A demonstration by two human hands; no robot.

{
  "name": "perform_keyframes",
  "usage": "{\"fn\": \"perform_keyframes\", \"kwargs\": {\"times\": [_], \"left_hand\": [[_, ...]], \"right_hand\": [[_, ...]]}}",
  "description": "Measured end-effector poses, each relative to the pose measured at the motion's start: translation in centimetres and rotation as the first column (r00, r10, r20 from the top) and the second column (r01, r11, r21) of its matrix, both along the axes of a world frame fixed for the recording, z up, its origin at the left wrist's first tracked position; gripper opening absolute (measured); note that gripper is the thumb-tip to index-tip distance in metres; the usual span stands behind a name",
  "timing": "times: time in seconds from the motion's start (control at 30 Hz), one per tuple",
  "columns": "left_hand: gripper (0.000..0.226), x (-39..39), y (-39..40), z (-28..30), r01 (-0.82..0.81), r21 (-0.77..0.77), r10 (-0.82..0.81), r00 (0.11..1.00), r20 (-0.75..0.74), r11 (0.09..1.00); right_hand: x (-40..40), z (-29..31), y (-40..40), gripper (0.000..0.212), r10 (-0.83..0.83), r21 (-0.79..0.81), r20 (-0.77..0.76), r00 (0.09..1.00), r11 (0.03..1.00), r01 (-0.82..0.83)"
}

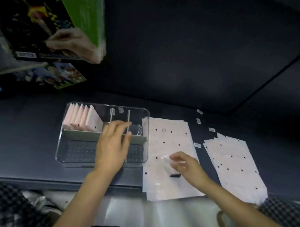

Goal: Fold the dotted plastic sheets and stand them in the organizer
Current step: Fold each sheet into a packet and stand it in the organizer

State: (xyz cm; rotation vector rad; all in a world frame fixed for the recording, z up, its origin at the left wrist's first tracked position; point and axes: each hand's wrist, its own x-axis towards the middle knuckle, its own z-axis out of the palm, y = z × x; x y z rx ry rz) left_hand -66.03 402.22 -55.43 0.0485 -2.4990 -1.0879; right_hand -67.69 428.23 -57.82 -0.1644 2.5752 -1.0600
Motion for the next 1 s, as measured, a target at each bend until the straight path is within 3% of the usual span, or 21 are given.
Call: {"fn": "perform_keyframes", "kwargs": {"times": [0.1,0.17,0.3,0.43,0.5,0.63,0.73,0.8,0.9,1.0], "left_hand": [[0.024,1.8,4.9,-1.0,0.253,0.058,-0.258,0.960,0.110,0.966],[0.025,3.4,7.4,-2.9,0.388,0.100,-0.401,0.884,0.239,0.916],[0.043,6.7,8.6,-7.6,0.574,-0.032,-0.472,0.703,0.532,0.818],[0.051,8.1,8.1,-9.0,0.652,-0.193,-0.424,0.661,0.620,0.733],[0.052,7.9,8.1,-8.8,0.643,-0.209,-0.403,0.666,0.628,0.737],[0.053,7.3,8.4,-8.0,0.625,-0.213,-0.402,0.689,0.603,0.751],[0.041,6.1,8.4,-6.6,0.609,-0.100,-0.438,0.665,0.605,0.787],[0.013,4.9,8.5,-5.0,0.621,-0.045,-0.447,0.611,0.653,0.783],[0.031,3.1,8.0,-3.0,0.587,0.115,-0.492,0.538,0.684,0.802],[0.019,1.8,7.7,-1.0,0.544,0.250,-0.569,0.561,0.601,0.801]], "right_hand": [[3.0,-3.0,5.7,0.048,0.155,0.335,0.049,0.987,0.928,-0.162],[4.4,-4.4,7.6,0.062,0.218,0.409,0.080,0.973,0.883,-0.232],[6.3,-6.4,8.6,0.050,0.263,0.450,-0.081,0.961,0.870,-0.200],[7.4,-6.7,9.2,0.031,0.279,0.391,-0.160,0.947,0.899,-0.199],[7.2,-5.8,9.3,0.026,0.261,0.369,-0.147,0.954,0.910,-0.192],[5.8,-2.9,9.2,0.023,0.266,0.255,0.044,0.963,0.929,-0.268],[4.3,-0.3,9.6,0.018,0.226,0.122,0.189,0.956,0.960,-0.252],[3.3,1.8,9.7,0.022,0.237,0.049,0.297,0.925,0.964,-0.263],[2.0,4.8,10.3,0.023,0.296,-0.019,0.422,0.857,0.948,-0.318],[0.7,6.8,10.7,0.025,0.283,-0.061,0.465,0.839,0.955,-0.289]]}}
